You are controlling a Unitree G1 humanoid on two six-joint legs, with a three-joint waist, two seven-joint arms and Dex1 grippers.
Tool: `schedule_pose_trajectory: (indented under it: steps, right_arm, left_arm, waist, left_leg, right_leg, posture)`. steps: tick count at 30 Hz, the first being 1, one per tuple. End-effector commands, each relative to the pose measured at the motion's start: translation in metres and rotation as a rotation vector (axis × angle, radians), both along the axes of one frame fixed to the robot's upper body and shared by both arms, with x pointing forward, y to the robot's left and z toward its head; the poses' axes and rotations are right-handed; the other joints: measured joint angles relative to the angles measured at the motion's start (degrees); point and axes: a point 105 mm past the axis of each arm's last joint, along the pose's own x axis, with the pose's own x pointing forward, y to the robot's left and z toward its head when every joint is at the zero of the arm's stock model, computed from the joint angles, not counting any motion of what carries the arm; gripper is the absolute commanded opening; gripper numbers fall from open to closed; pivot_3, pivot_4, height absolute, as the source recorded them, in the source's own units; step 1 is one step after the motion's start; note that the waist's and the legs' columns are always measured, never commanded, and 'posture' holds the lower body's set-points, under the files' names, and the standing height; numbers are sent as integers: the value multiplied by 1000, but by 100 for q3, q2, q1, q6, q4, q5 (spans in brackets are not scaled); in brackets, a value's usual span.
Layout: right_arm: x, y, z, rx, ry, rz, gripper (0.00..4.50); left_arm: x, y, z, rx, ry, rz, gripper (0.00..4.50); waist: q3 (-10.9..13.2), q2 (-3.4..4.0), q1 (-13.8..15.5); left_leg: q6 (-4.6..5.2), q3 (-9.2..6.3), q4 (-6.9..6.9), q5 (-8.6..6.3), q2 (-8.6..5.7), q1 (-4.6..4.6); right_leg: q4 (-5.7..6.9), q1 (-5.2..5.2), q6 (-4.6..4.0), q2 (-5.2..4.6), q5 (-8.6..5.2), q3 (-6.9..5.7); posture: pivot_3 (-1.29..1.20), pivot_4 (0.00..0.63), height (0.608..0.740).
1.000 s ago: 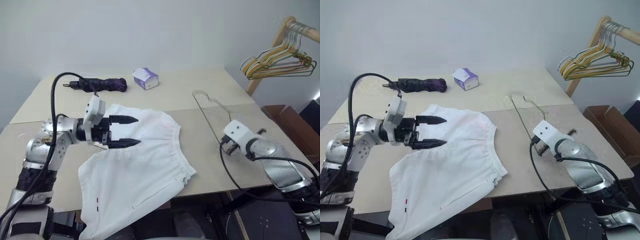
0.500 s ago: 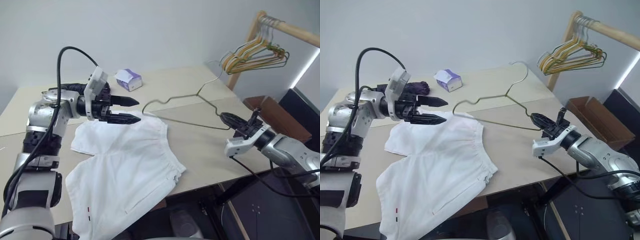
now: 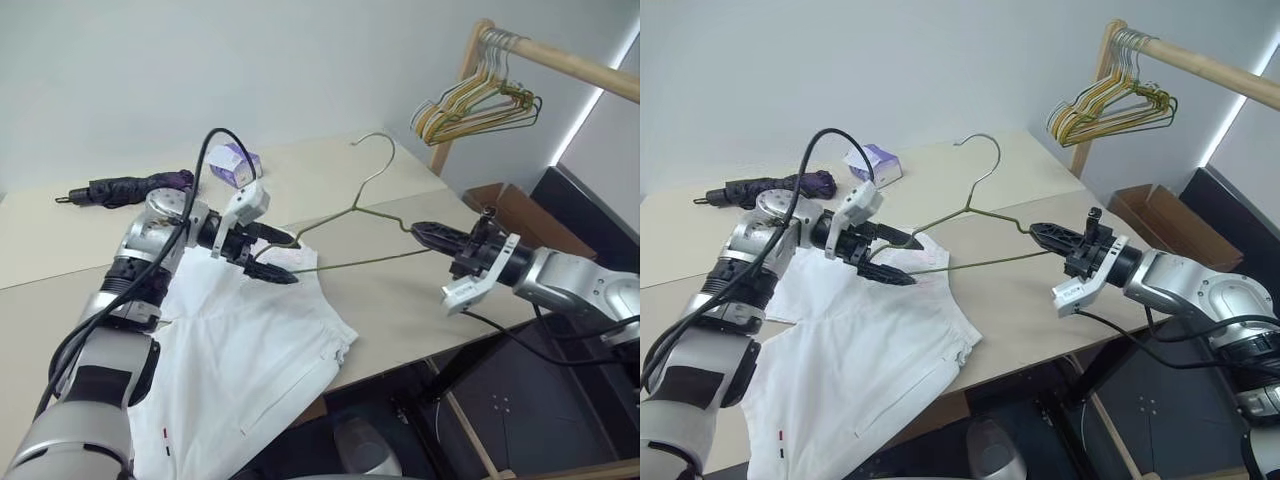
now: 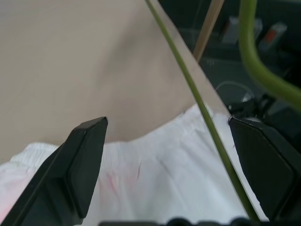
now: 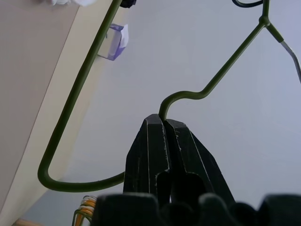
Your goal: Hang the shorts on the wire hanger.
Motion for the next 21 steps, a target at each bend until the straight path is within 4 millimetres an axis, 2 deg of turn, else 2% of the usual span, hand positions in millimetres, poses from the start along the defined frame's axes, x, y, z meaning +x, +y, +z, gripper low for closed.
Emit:
schedule_pose_trajectory:
  steps: [1,2,5,6,8,16,21]
  right_arm:
    - [-2,5,17,23,-52,19,0]
    - [-2,5,17,17,-51,17,0]
    - [-3,6,17,8,-53,18,0]
    - [-2,7,19,7,-59,19,0]
    - [-1,8,21,-3,-70,20,0]
    - [0,12,28,-39,-96,34,0]
    - [-1,19,26,-47,-89,56,0]
  left_arm:
    - [2,1,4,37,-61,-29,4046]
    - [2,1,3,38,-57,-31,3918]
    - [2,2,2,50,-60,-32,3114]
    - [2,3,1,57,-61,-32,2705]
    - [1,4,-2,69,-69,-32,2458]
    - [3,13,-9,116,-67,-7,79]
    - [7,13,-10,110,-82,33,21]
  waist:
    - [0,0,-6]
    - [0,0,-9]
    - [0,0,-19]
    - [0,0,-26]
    - [0,0,-43]
    - [0,0,-76]
    - [0,0,-75]
  left_leg:
    - [0,0,0,0,0,1]
    - [0,0,0,0,0,0]
    - [0,0,-1,0,0,0]
    - [0,0,-1,0,0,0]
    - [0,0,-1,0,0,2]
    - [0,-1,-1,0,0,3]
    - [0,-1,0,0,-1,4]
  right_leg:
    - [0,0,0,0,0,0]
    - [1,0,0,0,0,0]
    - [0,0,1,-1,-1,0]
    - [0,0,1,-1,-1,1]
    - [3,0,1,-1,-1,1]
    - [4,0,2,-1,-1,1]
    - [5,2,3,-1,-1,1]
  posture:
    - [-436,0,740]
    - [-435,0,740]
    - [-435,0,740]
    - [-433,0,740]
    - [-433,0,740]
    - [-434,0,740]
    - [-431,0,740]
